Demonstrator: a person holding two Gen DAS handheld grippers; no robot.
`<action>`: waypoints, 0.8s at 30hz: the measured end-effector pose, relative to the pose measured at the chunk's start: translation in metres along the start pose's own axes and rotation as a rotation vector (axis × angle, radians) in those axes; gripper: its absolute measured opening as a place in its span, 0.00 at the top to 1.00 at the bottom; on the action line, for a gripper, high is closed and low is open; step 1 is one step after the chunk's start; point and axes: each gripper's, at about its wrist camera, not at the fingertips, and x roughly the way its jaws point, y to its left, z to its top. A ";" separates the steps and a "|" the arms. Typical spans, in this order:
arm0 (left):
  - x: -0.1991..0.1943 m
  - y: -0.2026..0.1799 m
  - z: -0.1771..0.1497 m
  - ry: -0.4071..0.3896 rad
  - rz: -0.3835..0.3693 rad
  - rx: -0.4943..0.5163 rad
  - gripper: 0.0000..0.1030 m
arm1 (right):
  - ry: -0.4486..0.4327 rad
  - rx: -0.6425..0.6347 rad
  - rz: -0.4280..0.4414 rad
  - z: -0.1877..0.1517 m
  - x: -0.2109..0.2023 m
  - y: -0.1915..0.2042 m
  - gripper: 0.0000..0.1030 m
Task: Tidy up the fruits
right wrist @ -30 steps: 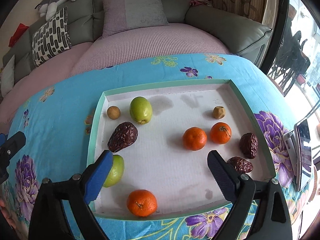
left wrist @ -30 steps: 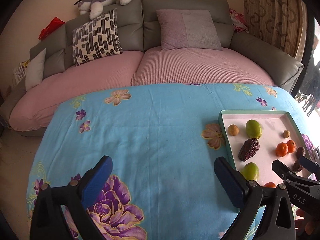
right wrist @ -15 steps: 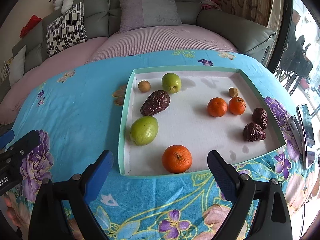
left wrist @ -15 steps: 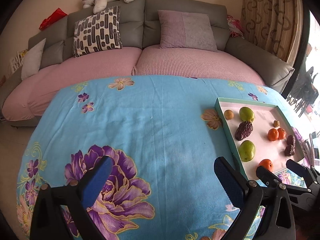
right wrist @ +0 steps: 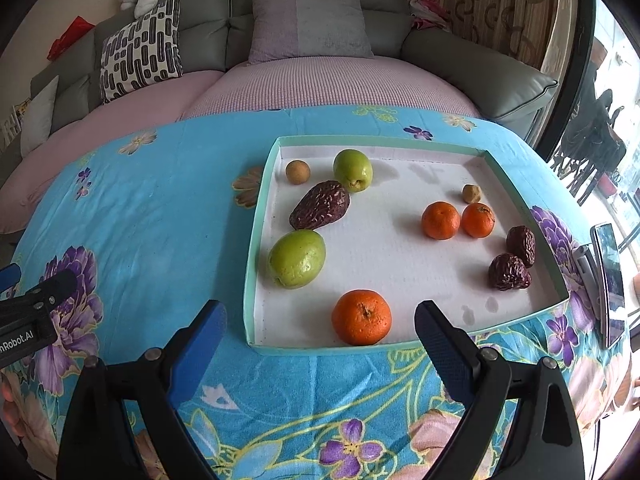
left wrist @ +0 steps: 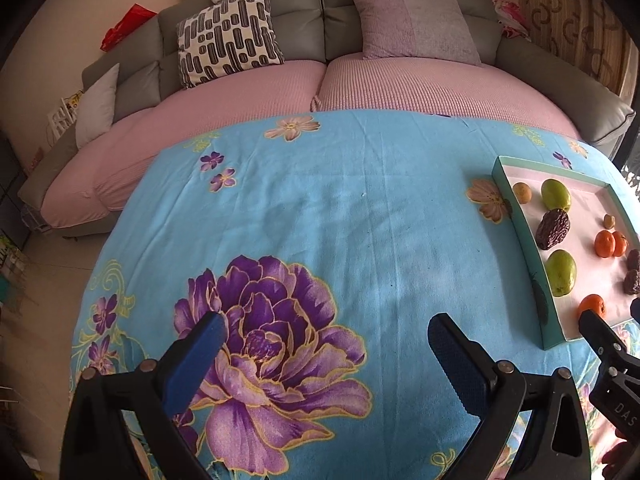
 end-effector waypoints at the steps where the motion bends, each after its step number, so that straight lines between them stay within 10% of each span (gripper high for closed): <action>1: -0.001 0.000 0.000 -0.001 -0.006 -0.003 0.00 | -0.001 0.000 -0.002 0.000 0.000 0.000 0.07; 24: -0.001 0.000 -0.002 0.047 0.078 -0.016 0.00 | -0.019 -0.005 0.000 0.002 -0.007 -0.001 0.08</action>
